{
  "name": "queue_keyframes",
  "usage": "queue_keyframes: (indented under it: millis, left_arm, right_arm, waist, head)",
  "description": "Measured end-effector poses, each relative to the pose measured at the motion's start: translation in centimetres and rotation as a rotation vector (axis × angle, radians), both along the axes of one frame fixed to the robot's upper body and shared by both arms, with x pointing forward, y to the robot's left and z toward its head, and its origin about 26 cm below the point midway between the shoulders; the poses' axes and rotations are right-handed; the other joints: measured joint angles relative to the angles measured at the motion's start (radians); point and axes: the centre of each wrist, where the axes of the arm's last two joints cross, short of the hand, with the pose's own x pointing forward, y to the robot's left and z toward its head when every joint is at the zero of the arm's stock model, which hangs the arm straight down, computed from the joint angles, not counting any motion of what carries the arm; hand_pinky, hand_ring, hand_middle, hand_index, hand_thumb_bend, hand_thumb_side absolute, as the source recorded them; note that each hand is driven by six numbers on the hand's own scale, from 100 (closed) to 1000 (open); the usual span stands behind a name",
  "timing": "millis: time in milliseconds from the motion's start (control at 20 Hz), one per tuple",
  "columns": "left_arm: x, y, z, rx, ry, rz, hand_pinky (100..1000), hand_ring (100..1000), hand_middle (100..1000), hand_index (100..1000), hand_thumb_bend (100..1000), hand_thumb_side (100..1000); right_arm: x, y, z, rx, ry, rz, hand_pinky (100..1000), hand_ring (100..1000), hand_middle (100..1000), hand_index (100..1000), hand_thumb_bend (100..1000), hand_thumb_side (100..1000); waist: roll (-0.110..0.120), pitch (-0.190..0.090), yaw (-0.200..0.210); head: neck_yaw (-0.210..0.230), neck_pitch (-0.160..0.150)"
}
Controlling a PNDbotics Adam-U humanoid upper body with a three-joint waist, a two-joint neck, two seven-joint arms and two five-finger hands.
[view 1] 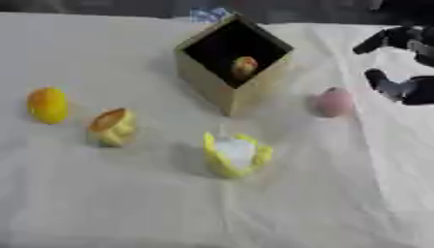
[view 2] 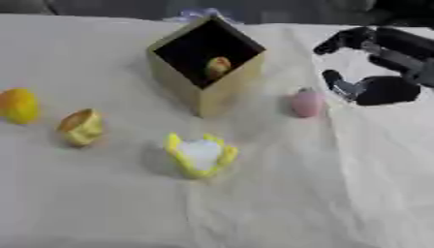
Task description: Pick up objects on the table and place them in the box.
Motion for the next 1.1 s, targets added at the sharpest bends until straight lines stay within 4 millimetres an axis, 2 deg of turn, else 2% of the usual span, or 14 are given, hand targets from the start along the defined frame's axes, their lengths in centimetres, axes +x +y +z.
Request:
queue_keyframes:
  millis: [450, 600, 850, 1100]
  left_arm:
    - [0.0, 0.0, 0.1, 0.012, 0.004, -0.009, 853, 645, 703, 816, 173, 801]
    - [0.0, 0.0, 0.1, 0.015, 0.005, -0.013, 853, 645, 703, 816, 171, 802]
    - [0.0, 0.0, 0.1, 0.019, 0.005, -0.014, 854, 645, 704, 816, 166, 809]
    - [0.0, 0.0, 0.2, 0.026, 0.008, -0.019, 853, 646, 704, 816, 162, 814]
  right_arm:
    - [1.3, -0.9, 0.2, -0.106, 0.111, -0.043, 894, 872, 836, 897, 101, 619]
    - [1.9, -1.2, 0.4, -0.140, 0.137, -0.057, 895, 881, 846, 900, 130, 609]
    - [2.6, -1.2, 0.5, -0.195, 0.164, -0.070, 897, 895, 860, 903, 165, 597]
    - [3.5, -1.5, 0.5, -0.235, 0.177, -0.092, 900, 908, 872, 908, 205, 584]
  waist:
    - [-0.001, 0.000, 0.008]
    - [-0.002, 0.000, 0.015]
    - [-0.006, 0.006, 0.021]
    - [-0.006, 0.016, 0.027]
  head:
    - [0.001, -0.004]
    - [-0.005, -0.001]
    - [-0.017, 0.031]
    - [-0.024, 0.042]
